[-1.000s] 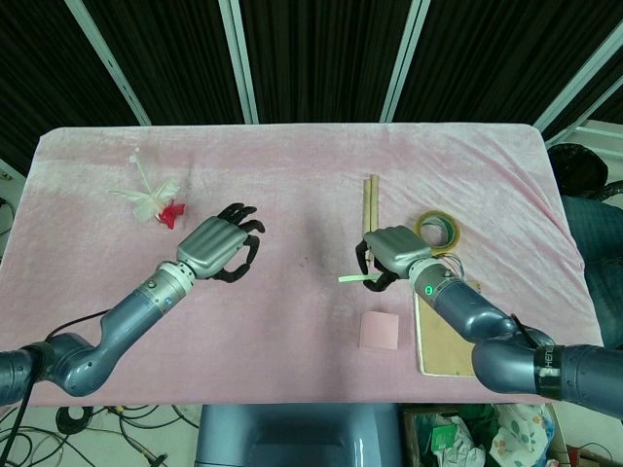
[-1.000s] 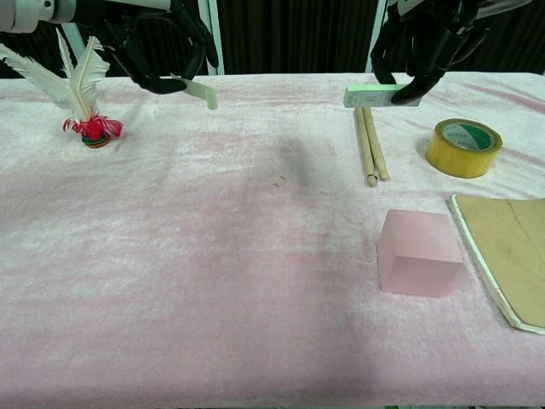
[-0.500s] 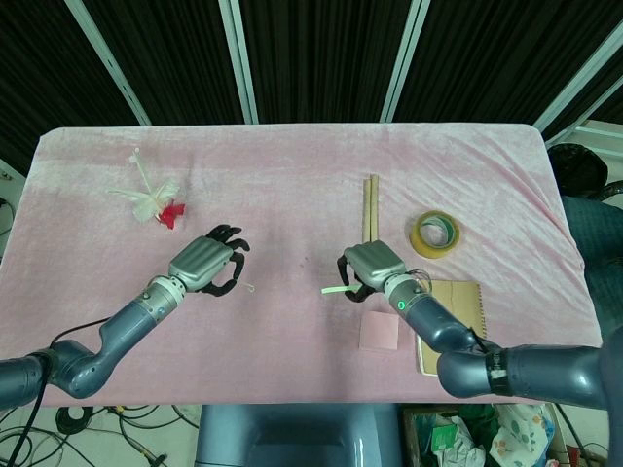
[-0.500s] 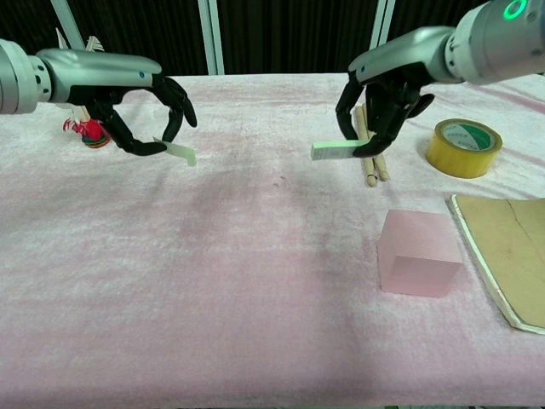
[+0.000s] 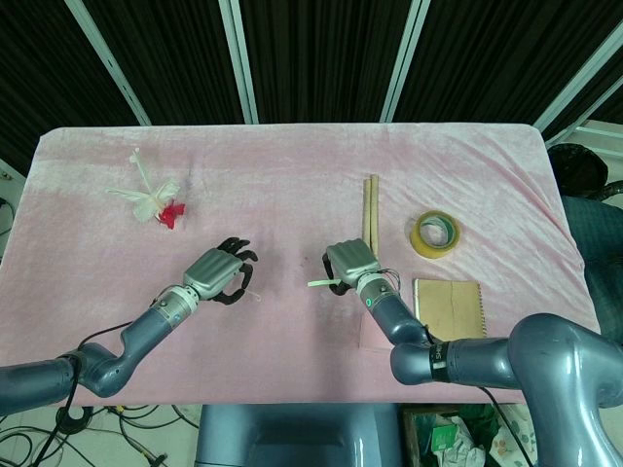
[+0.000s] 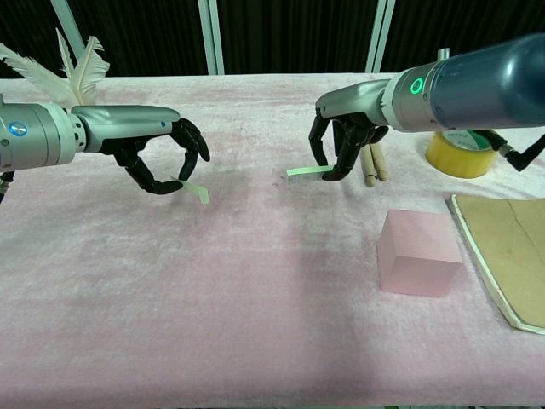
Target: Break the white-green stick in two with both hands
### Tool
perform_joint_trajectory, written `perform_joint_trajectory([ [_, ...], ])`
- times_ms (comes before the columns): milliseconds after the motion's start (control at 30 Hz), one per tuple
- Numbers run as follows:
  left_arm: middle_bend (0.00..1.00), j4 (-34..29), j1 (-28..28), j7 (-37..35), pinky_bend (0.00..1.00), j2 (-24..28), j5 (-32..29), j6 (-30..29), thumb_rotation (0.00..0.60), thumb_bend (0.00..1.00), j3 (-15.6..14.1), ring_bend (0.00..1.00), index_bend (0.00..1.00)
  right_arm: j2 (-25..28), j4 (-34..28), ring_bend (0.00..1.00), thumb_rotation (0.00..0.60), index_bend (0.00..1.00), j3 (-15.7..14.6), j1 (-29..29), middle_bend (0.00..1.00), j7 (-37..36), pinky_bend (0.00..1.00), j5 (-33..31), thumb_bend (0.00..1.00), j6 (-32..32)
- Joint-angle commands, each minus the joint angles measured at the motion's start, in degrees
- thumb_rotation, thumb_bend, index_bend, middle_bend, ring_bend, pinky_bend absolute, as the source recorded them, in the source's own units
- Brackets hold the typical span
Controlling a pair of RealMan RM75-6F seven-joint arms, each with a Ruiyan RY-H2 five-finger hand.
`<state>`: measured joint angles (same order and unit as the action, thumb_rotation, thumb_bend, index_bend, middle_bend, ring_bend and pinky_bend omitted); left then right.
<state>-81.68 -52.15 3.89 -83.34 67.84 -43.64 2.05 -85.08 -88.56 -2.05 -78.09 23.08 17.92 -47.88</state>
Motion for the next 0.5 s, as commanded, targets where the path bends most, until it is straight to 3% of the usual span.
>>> perform_joint_trajectory([
  [33, 0.18, 1.2, 0.2, 0.6, 0.00, -1.0, 0.1, 0.3, 0.600, 0.53, -0.2, 0.00, 0.58, -1.5, 1.6, 1.00, 0.600, 0.85, -0.1, 0.4, 1.00, 1.5, 0.98, -1.1, 0.52, 0.3],
  [133, 0.16, 2.2, 0.2, 1.5, 0.00, -1.7, -0.7, 1.3, 0.600, 0.41, -0.5, 0.00, 0.49, -2.4, 2.6, 1.00, 0.600, 0.83, -0.5, 0.8, 1.00, 2.6, 0.98, -1.4, 0.44, 0.6],
  [233, 0.12, 2.9, 0.0, 2.9, 0.00, -2.1, -1.8, 2.5, 0.600, 0.23, -0.7, 0.00, 0.30, -3.0, 3.3, 1.00, 0.600, 0.69, -0.6, 1.2, 1.00, 3.3, 0.98, -1.9, 0.36, 1.1],
  [300, 0.10, 2.7, -0.1, 3.8, 0.00, -2.0, -2.9, 3.0, 0.600, 0.16, -0.7, 0.00, 0.19, -2.9, 3.4, 1.00, 0.600, 0.57, -0.5, 1.4, 1.00, 3.8, 0.97, -2.0, 0.28, 1.6],
  [400, 0.06, 2.0, -0.1, 4.3, 0.00, -1.8, -4.5, 3.0, 0.600, 0.12, 0.1, 0.00, 0.07, -2.0, 2.8, 1.00, 0.600, 0.40, -1.1, 1.0, 1.00, 5.3, 0.97, -2.7, 0.20, 3.3],
  [500, 0.04, 0.7, -0.2, 4.8, 0.00, -1.3, -5.8, 2.9, 0.600, 0.10, 1.0, 0.00, 0.03, -0.9, 1.8, 1.00, 0.600, 0.28, -1.3, 0.3, 1.00, 6.4, 0.97, -4.7, 0.15, 6.0],
])
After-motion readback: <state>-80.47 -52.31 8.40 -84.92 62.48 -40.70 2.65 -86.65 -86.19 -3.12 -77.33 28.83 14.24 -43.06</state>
